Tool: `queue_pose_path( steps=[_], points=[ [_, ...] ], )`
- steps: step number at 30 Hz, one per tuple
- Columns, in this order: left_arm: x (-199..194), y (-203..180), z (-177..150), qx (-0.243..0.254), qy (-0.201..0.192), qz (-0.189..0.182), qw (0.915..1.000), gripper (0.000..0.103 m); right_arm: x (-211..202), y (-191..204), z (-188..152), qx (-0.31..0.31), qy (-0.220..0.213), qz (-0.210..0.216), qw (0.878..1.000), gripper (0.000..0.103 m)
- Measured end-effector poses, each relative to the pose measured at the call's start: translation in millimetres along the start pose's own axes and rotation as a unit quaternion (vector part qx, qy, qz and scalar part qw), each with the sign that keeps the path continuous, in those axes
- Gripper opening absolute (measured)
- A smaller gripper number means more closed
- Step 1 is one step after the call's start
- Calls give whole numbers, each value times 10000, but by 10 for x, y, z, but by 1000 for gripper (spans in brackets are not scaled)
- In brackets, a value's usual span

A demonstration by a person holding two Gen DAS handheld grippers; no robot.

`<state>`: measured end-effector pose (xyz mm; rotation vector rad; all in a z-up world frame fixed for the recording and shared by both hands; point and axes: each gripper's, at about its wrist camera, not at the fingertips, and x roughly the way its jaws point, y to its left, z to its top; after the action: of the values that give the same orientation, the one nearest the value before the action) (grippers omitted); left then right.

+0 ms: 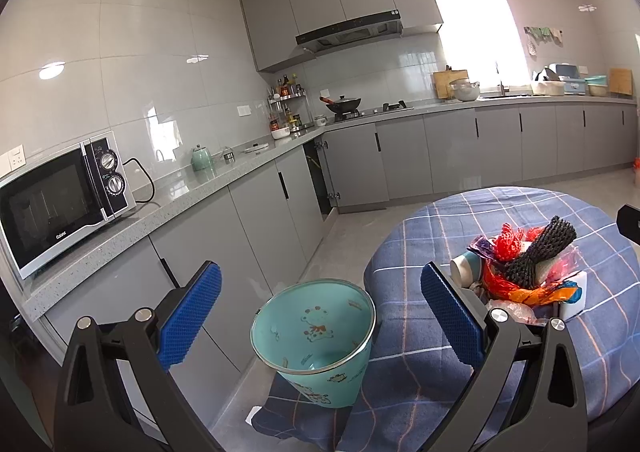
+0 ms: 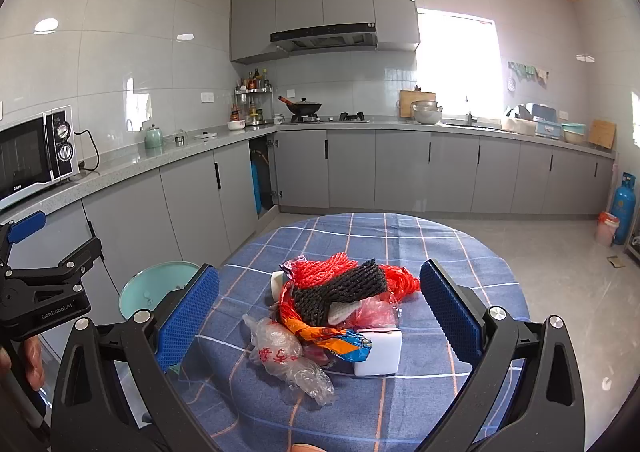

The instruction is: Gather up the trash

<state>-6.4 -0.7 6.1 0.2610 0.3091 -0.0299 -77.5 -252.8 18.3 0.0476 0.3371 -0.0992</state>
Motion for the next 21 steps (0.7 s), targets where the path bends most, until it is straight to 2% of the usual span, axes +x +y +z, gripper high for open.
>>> queue_pose_path(
  steps=[21],
  points=[
    [13, 16, -9, -17, 17, 41, 10000, 98, -6, 1, 1, 11, 2, 2, 10000, 99]
  ],
)
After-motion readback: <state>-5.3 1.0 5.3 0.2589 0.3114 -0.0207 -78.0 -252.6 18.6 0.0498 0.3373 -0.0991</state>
